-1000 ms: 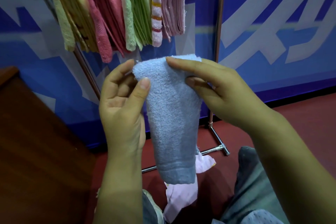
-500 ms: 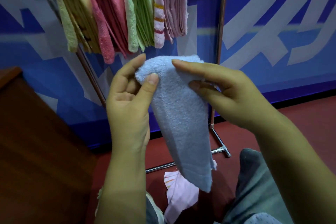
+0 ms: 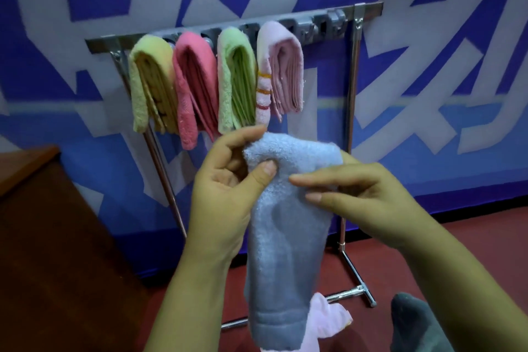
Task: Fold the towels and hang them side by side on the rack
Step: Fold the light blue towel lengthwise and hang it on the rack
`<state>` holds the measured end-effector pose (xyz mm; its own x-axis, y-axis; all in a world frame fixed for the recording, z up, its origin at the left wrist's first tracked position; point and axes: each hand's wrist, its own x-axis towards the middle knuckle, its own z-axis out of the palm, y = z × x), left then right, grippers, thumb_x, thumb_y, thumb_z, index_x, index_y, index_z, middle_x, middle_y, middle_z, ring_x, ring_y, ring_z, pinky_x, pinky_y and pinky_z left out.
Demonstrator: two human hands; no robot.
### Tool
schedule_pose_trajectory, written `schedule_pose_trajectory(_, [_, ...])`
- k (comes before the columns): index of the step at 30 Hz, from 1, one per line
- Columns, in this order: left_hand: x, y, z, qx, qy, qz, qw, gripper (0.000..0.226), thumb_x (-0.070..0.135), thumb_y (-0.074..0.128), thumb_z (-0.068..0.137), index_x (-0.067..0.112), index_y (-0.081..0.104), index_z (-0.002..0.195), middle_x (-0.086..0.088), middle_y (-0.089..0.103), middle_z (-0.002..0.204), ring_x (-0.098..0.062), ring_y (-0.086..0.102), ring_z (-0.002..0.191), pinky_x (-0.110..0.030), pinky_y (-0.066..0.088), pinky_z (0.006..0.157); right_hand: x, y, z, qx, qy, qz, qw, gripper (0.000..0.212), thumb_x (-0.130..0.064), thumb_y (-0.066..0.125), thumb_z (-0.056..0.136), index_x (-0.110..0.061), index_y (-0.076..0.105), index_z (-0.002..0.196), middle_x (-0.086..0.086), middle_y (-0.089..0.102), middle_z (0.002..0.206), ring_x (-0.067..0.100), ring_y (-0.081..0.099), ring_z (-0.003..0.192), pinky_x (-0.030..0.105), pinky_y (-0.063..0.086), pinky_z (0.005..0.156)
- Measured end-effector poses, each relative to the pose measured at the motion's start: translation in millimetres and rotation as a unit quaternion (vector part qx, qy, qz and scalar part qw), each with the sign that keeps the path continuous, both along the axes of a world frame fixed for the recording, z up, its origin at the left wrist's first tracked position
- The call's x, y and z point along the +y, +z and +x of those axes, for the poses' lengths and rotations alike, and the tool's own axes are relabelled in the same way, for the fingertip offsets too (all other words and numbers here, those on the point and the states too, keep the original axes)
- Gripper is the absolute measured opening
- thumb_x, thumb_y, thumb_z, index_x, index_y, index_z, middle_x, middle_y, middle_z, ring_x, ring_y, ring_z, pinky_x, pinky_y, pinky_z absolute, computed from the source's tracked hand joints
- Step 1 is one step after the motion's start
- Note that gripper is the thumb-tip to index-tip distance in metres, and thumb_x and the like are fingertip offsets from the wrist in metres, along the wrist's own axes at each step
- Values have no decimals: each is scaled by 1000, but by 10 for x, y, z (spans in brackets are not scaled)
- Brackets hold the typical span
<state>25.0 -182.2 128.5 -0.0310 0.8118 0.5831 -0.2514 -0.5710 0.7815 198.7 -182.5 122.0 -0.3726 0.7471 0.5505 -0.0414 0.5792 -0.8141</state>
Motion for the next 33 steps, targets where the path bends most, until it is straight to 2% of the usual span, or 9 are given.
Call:
schedule_pose_trajectory(9, [602,180,8,70,19,-61,995,35,-11,60,80,19,62,99,-4,70,93,-13,62,88,-18,52,76,493,435,-3,-50,-103,-125,986,29,4,66,80,-24,76,80,-8,75,82,2,66,83,15,52,79])
schedule_pose_trajectory(12, [848,310,62,105,70,-58,990,31,-10,64,79,17,61,94,-9,63,95,-15,57,89,-17,50,77,651,730,61,-74,-161,-148,973,22,0,66,82,-18,75,90,-10,71,78,0,61,70,9,48,61])
schedule_pose_trajectory(14, [971,399,124,115,100,-53,987,27,-9,64,79,14,60,92,-11,63,95,-18,57,89,-26,49,82,734,927,148,-93,-204,-157,962,21,-4,65,84,-16,73,99,-5,67,82,3,55,68,10,47,53])
schedule_pose_trajectory(16, [1061,491,220,132,125,-38,983,22,-6,65,79,12,59,90,-12,63,93,-20,56,88,-31,47,81,813,1106,240,-103,-234,-157,954,22,-6,64,85,-17,71,103,-3,64,87,6,53,73,16,45,55])
schedule_pose_trajectory(20, [1179,721,548,168,132,-9,977,21,6,70,80,21,55,83,-8,59,91,-17,55,85,-23,45,78,987,1456,385,-87,-279,-152,944,25,-1,61,84,-21,70,96,3,60,91,16,53,82,22,45,61])
schedule_pose_trajectory(24, [1366,943,898,230,102,-39,967,34,23,72,80,15,52,106,2,57,100,-7,55,88,-7,42,67,1197,1811,498,-87,-323,-127,934,31,3,59,82,-19,70,101,3,56,104,22,52,97,25,48,66])
schedule_pose_trajectory(27, [1536,1068,1091,254,58,-74,963,57,28,73,78,13,43,124,-3,54,122,-18,57,106,-22,50,76,1363,2047,557,-116,-332,-95,931,30,1,59,84,-22,70,99,0,52,99,22,51,99,34,50,84])
schedule_pose_trajectory(30, [1717,1140,1279,281,79,-99,951,75,31,77,72,14,36,132,-4,52,126,-24,57,113,-38,50,94,1542,2231,541,-150,-333,-63,929,27,0,57,86,-22,70,96,-5,51,86,19,51,93,35,51,86])
schedule_pose_trajectory(33, [1873,1185,1407,285,118,-64,949,78,29,78,68,18,36,133,-4,52,127,-22,54,116,-34,45,99,1707,2352,445,-176,-320,-36,930,32,3,56,85,-18,70,104,-3,58,87,21,58,95,35,53,84])
